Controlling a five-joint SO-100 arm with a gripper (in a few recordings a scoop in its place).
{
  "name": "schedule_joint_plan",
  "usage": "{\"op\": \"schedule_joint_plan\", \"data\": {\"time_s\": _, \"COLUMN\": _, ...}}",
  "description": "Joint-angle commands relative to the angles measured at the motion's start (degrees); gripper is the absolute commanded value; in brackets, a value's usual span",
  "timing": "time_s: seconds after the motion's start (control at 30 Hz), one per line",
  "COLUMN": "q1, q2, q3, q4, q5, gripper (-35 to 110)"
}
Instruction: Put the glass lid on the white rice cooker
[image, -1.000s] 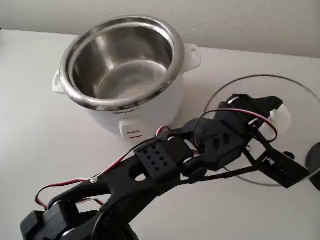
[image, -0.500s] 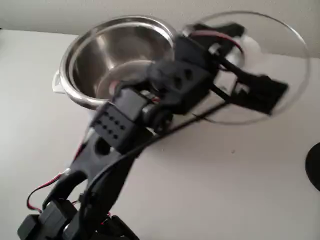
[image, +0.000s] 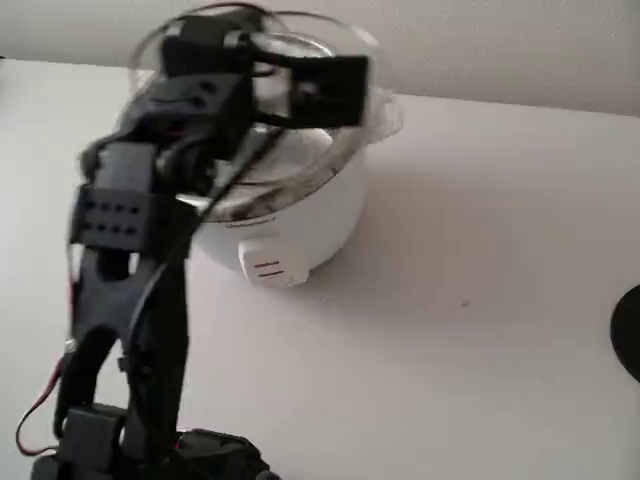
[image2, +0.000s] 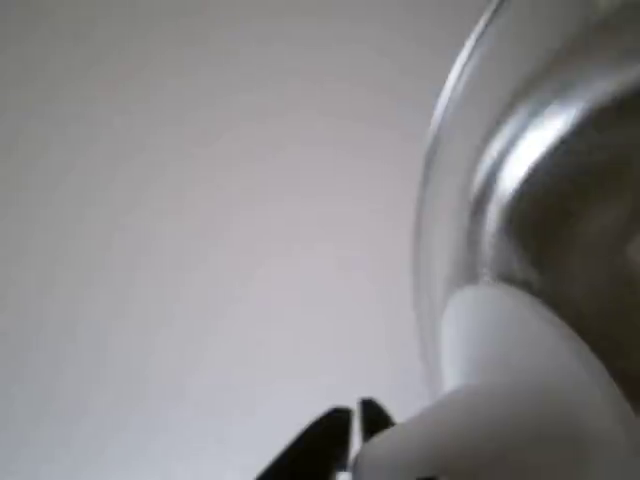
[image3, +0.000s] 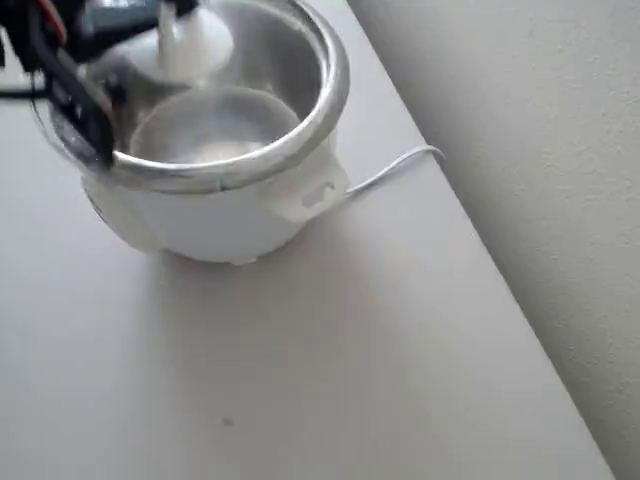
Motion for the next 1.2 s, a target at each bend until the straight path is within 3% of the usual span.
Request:
{"op": "schedule_joint_plan", "data": {"time_s": 0.0, "q1": -2.7, "q2": 6.2, "q3": -10.5, "q4": -0.1, "q5": 0.4, "gripper": 0}}
{"op": "schedule_joint_plan", "data": {"time_s": 1.17, "q1": -9.9, "q2": 2.1, "q3": -7.2, "q4": -1.0, "q5": 0.8, "gripper": 0}}
